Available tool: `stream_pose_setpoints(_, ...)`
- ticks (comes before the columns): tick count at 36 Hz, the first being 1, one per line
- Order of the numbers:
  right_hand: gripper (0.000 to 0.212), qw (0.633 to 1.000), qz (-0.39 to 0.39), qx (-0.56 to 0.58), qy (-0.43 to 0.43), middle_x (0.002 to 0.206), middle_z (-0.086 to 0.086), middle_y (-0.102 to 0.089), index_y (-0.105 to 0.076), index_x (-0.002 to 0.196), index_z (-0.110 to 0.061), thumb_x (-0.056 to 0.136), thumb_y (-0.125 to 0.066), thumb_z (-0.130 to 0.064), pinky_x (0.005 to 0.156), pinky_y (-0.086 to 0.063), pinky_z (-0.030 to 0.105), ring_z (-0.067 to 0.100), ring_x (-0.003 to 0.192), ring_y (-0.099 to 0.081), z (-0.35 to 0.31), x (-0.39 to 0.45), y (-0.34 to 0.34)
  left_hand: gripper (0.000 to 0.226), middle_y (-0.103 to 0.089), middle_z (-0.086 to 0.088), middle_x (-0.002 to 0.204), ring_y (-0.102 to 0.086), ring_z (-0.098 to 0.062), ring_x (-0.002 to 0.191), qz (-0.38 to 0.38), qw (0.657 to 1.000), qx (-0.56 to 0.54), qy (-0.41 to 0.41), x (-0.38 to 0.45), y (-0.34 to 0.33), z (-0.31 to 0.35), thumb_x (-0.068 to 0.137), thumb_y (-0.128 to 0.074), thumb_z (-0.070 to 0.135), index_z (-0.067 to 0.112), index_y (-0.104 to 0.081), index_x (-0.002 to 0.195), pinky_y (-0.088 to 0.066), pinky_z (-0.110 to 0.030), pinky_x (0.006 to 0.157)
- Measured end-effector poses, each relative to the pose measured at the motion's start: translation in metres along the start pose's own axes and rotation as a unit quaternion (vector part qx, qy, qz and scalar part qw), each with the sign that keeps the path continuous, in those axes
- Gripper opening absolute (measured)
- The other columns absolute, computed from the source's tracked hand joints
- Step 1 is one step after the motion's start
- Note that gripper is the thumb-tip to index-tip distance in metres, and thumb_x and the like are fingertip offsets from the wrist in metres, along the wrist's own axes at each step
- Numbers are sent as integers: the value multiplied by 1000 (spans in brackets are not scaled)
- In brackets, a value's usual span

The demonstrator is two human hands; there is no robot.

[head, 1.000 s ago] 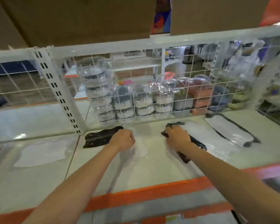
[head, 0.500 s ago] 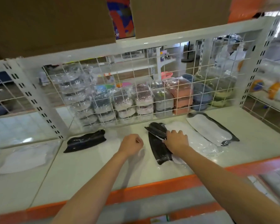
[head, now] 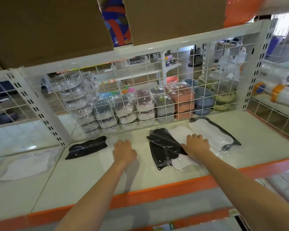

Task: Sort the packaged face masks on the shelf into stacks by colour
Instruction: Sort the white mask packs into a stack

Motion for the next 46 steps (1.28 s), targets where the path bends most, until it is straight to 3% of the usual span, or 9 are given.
stream_pose_setpoints(4,44,1000,-3,-10,12,133,9,-48,-45,128,-13,97,-33,-42,98,-35,40,28,123,-40,-1,0,0,48,-25,-14,147,-22,-33,137,-88,992,40,86,-4,-15,-33,95,-43,32,11,-35,138,-27,-44,109)
stream_pose_setpoints(7,44,1000,-12,-18,12,135,10,-46,-44,130,-13,98,-31,-40,100,-34,40,28,125,-39,-5,1,-2,40,-40,-11,135,-34,-33,131,-143,989,35,24,2,-31,-30,92,-42,33,11,-46,126,-32,-44,107)
stream_pose_setpoints(14,47,1000,-21,-19,14,137,10,-43,-43,132,-13,98,-29,-43,103,-31,41,29,129,-36,-7,3,-6,9,-60,-3,105,-57,-19,98,-43,980,-172,-95,-7,-14,16,94,-55,19,14,-59,100,-39,-20,79)
stream_pose_setpoints(21,48,998,58,29,19,135,9,-41,-40,132,-12,94,-41,-42,100,-35,39,26,124,-39,-3,-1,12,101,-28,-16,145,-27,-32,135,-34,991,18,130,-15,-22,-17,74,-55,72,5,-24,142,-27,-41,108)
stream_pose_setpoints(26,60,997,33,53,-37,132,11,-38,-35,132,-11,85,-51,-44,98,-34,41,30,123,-35,6,-5,7,105,-38,-13,140,-39,-29,130,-80,986,12,147,-10,-22,-17,68,-64,71,4,-27,140,-31,-40,105)
stream_pose_setpoints(30,56,997,25,67,-31,131,10,-41,-39,130,-10,87,-52,-43,99,-35,41,28,123,-38,6,-4,3,79,-51,-9,130,-51,-27,118,-107,979,-115,132,-2,-23,-22,72,-77,46,6,-42,131,-44,-35,96)
stream_pose_setpoints(34,41,996,51,75,-11,126,7,-48,-45,125,-12,91,-50,-35,96,-40,38,25,117,-44,10,-5,6,50,-61,-17,117,-59,-33,102,-59,915,-373,140,2,-15,-18,78,-75,20,0,-54,119,-50,-42,91)
stream_pose_setpoints(39,25,992,81,96,-14,112,8,-59,-57,112,-11,96,-42,-23,88,-44,34,24,105,-52,16,-3,8,35,-59,-18,124,-58,-33,107,-73,731,-669,109,7,4,5,90,-56,-1,-2,-52,124,-45,-49,96)
stream_pose_setpoints(46,25,914,147,354,-130,88,13,-65,-65,90,-5,96,-47,-22,69,-43,29,23,77,-57,23,-3,23,40,-57,-14,128,-55,-30,111,-107,668,-733,63,5,17,31,92,-50,-3,6,-47,131,-44,-46,94)
Point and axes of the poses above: each hand's wrist, its own x-axis towards the middle knuckle, its own y-axis out of the back of the hand, z = x × y, the point moved 7 cm from there along x, towards the middle knuckle
